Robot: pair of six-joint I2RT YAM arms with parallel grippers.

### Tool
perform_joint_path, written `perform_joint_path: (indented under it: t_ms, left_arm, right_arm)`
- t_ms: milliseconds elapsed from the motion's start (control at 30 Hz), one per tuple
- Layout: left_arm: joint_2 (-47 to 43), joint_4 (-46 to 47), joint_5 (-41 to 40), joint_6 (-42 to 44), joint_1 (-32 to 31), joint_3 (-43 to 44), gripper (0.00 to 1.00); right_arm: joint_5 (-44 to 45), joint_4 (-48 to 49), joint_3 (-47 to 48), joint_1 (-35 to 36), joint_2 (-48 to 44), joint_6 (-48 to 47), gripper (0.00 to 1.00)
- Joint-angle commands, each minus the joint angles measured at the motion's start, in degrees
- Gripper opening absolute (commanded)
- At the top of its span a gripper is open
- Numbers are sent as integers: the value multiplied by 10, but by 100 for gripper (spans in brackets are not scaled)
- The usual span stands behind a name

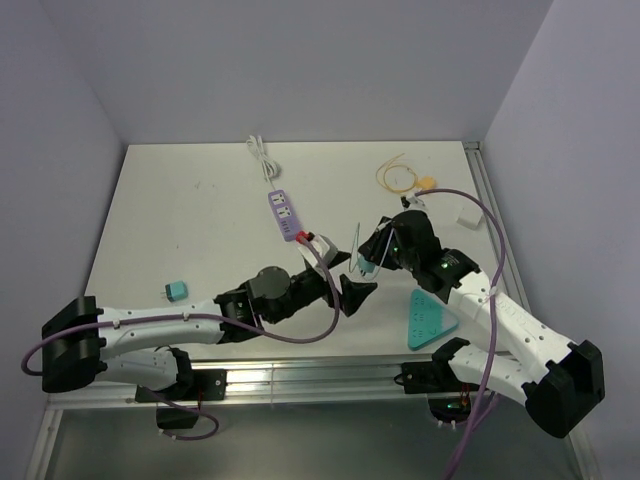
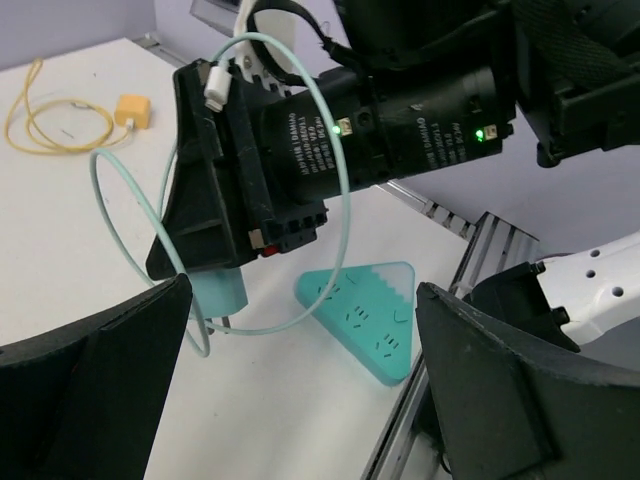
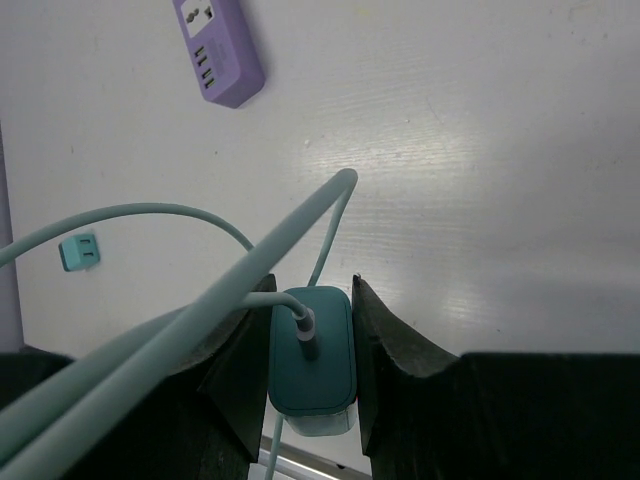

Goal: Insert the plug

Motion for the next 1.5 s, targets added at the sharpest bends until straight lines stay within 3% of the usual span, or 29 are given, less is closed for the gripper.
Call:
perform_joint_path:
  t_ms: [0,133,467,567,600,667,700,767,800,1033,1133,1267,1333,1467]
  left_arm:
    - [11,61,-81,60,-32,-6,99]
    - [49,43,-174,80,-52,20,99]
    - [113,14,-258,105,-75,75,100]
    - [98,21,-258,101,-72,61,91]
    - [94,15,-245,95,-68,60,76]
    - [89,-10,-240,73,-49,64,56]
    - [88,-17,-228,67,-42,65,38]
    - [82,-30,-215,54,-20,66,21]
    - [79,-32,-211,51,-12,65,2]
    - [59,-48,-163,24,45,78,0]
    - [97,-125,-117,-19,116,166,0]
    - [182,-240,-13,-86,204,285,0]
    - [219,-243,53,-86,246,314,0]
    - [247,-217,154,-47,267,325,0]
  right_arm:
    - [-7,16,16,-3,-19,8,0]
    - [-14,21,13,-4,-28,11,0]
    - [-27,23,1,-4,-45,9,0]
    - [-23,16,-5,-4,-55,0,0]
    - [-25,16,-8,-3,-57,-4,0]
    - [-31,15,-14,-4,-65,-12,0]
    - [-32,15,-20,-3,-69,-15,0]
    - [-53,14,-24,-3,-79,-25,0]
    - [-60,15,-29,-3,-83,-29,0]
    - [-145,-14,-36,-3,-77,-81,0]
    - [-222,-21,-37,-3,-65,-110,0]
    - [-284,-23,-32,-3,-80,-142,0]
    - [-334,-6,-27,-3,-90,-147,0]
    - [-351,-15,-1,-3,-54,-154,0]
